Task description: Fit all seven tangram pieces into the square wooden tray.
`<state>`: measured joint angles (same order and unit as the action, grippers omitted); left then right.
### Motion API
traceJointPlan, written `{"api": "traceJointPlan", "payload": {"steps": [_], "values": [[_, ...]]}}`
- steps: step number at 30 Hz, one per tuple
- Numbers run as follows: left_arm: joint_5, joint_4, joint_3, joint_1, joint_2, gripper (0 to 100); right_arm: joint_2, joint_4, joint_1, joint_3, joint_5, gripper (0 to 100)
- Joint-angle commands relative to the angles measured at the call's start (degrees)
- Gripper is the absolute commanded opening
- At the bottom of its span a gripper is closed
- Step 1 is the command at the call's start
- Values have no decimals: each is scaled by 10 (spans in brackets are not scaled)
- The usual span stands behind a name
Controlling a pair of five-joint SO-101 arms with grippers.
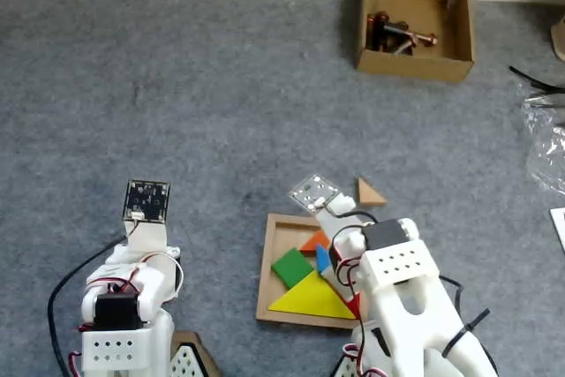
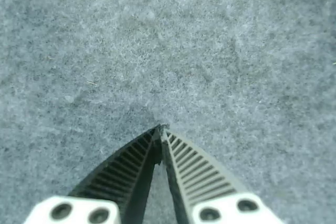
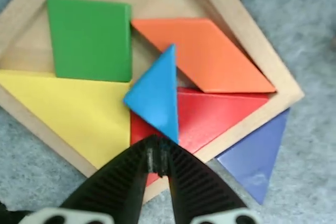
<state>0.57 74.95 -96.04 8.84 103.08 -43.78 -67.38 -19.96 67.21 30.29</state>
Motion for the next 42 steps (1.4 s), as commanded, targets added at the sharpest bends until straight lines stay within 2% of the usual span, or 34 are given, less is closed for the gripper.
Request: {"api": "traceJointPlan", "payload": {"steps": [1,20,27,34,42], "values": [[-3,3,-12,6,-1,6,-14,37,7,-4,9,5],[-3,3,-12,6,-1,6,-14,75,3,-3,4,5],[-3,3,-12,6,-1,6,-14,20,7,-44,4,5],[-3,3,-12,6,-1,6,6,-36,101,-159,-14,5],[-3,3,-12,6,-1,6,150,-58,152,-287,-16,5]]}}
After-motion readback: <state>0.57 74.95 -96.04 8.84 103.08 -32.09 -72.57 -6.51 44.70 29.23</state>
